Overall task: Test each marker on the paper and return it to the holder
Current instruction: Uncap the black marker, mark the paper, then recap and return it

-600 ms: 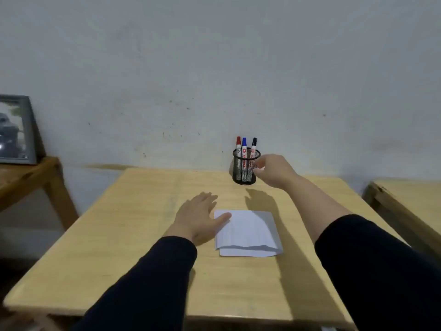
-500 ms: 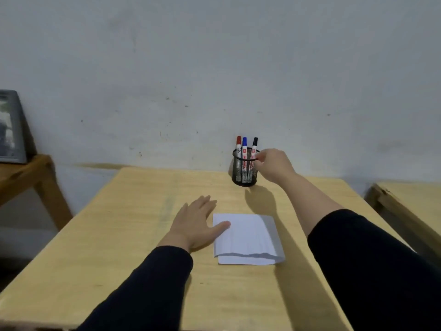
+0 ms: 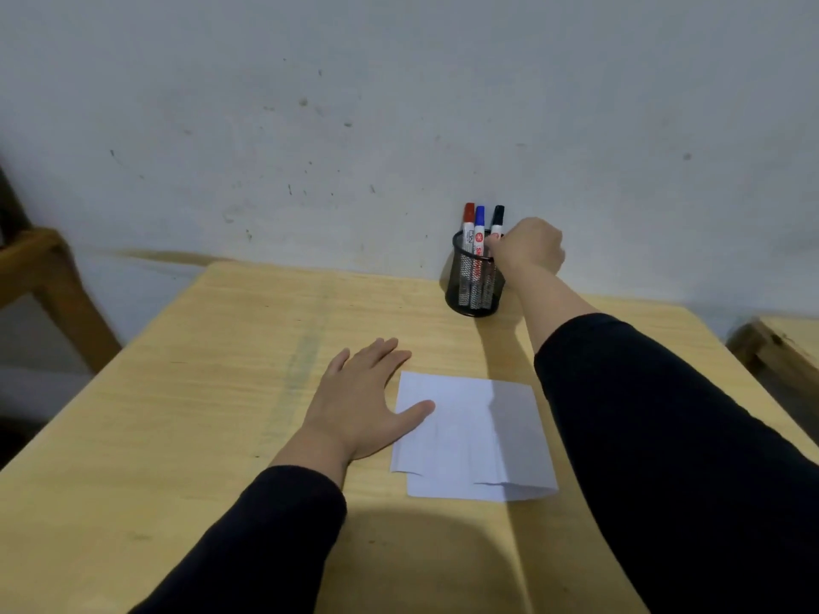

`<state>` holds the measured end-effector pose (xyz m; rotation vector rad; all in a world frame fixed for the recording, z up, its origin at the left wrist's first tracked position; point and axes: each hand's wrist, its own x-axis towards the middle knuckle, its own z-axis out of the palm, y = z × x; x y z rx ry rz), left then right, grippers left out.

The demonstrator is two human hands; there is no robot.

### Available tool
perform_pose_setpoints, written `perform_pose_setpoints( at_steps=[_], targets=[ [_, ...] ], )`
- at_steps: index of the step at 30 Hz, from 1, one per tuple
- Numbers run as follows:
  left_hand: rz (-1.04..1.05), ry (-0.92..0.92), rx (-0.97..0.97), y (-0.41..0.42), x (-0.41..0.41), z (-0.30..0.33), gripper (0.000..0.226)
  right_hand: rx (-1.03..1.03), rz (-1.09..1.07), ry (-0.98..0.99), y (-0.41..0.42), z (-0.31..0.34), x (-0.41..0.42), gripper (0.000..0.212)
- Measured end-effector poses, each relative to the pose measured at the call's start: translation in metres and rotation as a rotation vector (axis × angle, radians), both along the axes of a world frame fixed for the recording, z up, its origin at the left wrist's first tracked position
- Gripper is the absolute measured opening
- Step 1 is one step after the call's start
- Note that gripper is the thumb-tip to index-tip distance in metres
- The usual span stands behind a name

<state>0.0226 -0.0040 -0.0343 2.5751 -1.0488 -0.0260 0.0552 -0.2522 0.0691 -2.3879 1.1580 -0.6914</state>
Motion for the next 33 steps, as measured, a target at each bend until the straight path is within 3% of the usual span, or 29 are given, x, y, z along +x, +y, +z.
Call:
perform_pose_setpoints(
  at_steps=[4,10,14,18,21,26,33],
  targets=[
    [0.005,0.000,0.004,0.000,-0.001,0.001,0.077,0.045,-0.027,-0.062,0.001,0.000,0.004,0.037],
    [-0.001,0.013,0.022,0.001,-0.004,0.004,0.077,0.147,0.142,-0.442,0.001,0.036,-0.010,0.025],
    [-0.003,0.013,0.050,0.001,-0.007,0.007,0.077,0.135,0.265,-0.582,0.015,0.067,-0.039,0.023],
    [-0.009,0.104,0.061,0.001,-0.010,0.017,0.076,0.170,0.394,-0.549,0.033,0.066,-0.067,0.022],
    [0.048,0.268,-0.246,-0.008,-0.007,0.049,0.063,0.189,0.453,-0.472,0.043,0.051,-0.084,0.020],
    [-0.055,-0.031,-0.633,-0.034,-0.001,0.120,0.042,0.176,0.553,-0.343,0.059,0.027,-0.105,0.017],
    [-0.096,-0.062,-0.678,-0.043,-0.006,0.127,0.016,0.119,0.600,-0.302,0.069,0.017,-0.118,0.015]
  ],
)
